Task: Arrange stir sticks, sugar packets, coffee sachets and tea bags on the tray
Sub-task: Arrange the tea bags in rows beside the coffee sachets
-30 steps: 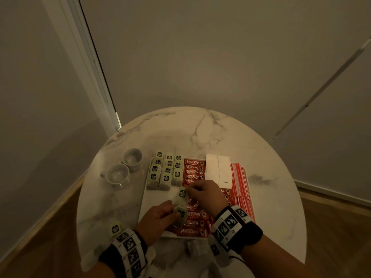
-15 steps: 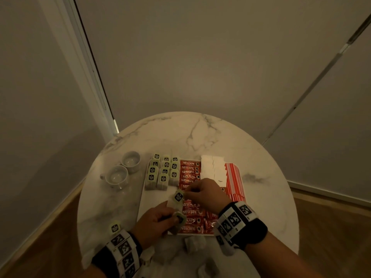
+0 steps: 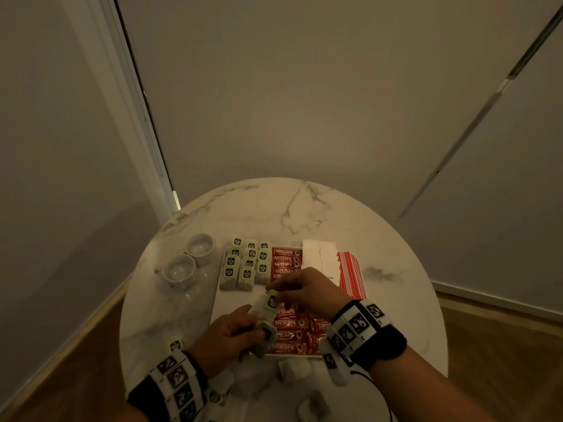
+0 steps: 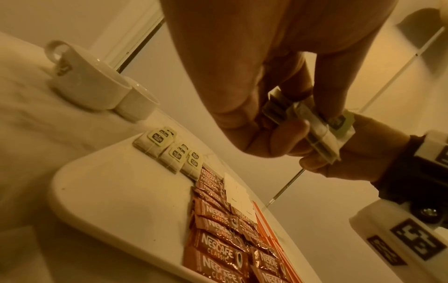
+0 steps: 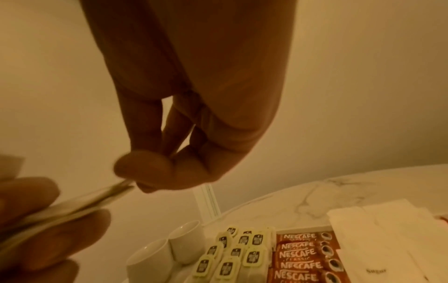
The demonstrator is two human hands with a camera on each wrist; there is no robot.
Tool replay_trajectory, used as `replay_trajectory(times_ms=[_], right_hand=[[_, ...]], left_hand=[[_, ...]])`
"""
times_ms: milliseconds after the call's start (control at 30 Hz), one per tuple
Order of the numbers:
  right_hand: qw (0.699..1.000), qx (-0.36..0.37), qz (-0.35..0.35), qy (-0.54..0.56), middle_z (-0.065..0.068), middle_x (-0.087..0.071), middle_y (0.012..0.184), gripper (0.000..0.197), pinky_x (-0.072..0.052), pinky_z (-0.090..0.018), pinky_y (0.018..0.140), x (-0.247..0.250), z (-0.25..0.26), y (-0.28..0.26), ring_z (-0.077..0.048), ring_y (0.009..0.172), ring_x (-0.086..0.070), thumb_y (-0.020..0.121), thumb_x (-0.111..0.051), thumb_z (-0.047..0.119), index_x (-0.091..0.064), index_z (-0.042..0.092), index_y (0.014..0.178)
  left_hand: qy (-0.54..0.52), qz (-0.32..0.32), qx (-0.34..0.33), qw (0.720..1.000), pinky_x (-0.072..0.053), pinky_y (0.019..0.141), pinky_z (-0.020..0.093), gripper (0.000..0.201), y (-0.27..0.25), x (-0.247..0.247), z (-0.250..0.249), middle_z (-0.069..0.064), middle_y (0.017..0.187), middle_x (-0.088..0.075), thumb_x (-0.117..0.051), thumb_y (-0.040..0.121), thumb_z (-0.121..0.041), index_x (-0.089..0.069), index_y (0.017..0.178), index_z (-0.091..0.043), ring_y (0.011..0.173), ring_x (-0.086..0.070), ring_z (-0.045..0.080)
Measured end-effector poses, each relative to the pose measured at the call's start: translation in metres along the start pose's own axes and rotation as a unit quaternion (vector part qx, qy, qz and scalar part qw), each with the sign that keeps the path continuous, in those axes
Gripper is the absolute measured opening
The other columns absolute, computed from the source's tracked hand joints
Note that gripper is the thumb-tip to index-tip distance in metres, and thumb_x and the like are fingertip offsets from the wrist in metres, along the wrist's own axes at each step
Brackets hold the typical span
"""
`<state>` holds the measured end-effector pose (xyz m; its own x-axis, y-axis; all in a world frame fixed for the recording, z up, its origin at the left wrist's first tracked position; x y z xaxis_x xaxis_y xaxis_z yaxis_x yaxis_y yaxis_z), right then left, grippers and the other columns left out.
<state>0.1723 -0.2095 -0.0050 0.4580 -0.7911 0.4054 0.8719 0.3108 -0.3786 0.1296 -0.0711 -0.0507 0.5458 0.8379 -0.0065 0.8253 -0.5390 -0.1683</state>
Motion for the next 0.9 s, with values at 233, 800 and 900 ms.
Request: replay_trajectory(times_ms=[233,800,900], right_hand=[[0.999,-0.011,-0.027,0.024,0.004,-0.068,0.095,0.027,-0.051,-0.017,0.059,-0.014,-0.01,0.007,-0.005,0.068,-0.066,0.09,-0.064,0.013,-0.065,0.012,0.116],[0.991,-0.057,-0.003,0.118,-0.001,-0.07,0.1,0.015,-0.051,-0.021,0.066,-0.021,-0.039,0.049,-0.014,0.086,-0.067,0.089,-0.063,0.012,-0.071,0.015,0.101],[0.993,-0.058,-0.008,0.107,-0.005,-0.07,0.099,0.011,-0.056,-0.026,0.069,-0.021,-0.045,0.053,-0.02,0.088,-0.068,0.091,-0.06,0.013,-0.07,0.014,0.096]], left_hand=[[0.052,0.007,0.006,0.999,-0.053,0.061,0.031,0.016,0.003,-0.008,0.011,0.002,0.11,-0.056,-0.062,0.09,-0.017,-0.074,0.091,-0.028,0.086,-0.059,0.018],[0.071,-0.052,0.025,0.996,-0.053,0.06,0.025,0.033,0.019,0.015,0.03,-0.002,0.098,-0.056,-0.058,0.092,-0.007,-0.073,0.074,-0.031,0.077,-0.062,0.008],[0.082,-0.092,0.036,0.992,-0.052,0.058,0.026,0.017,0.022,0.022,0.039,-0.011,0.097,-0.055,-0.057,0.093,-0.009,-0.071,0.089,-0.018,0.075,-0.06,0.008]])
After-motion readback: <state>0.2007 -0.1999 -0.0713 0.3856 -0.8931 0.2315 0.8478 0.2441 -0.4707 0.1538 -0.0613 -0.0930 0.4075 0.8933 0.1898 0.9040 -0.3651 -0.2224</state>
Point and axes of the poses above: each hand's wrist, its own y-axis towards the middle knuckle, its own x-axis out of the back of the hand, z = x × y, the point moved 8 cm from there along y, towards the middle knuckle
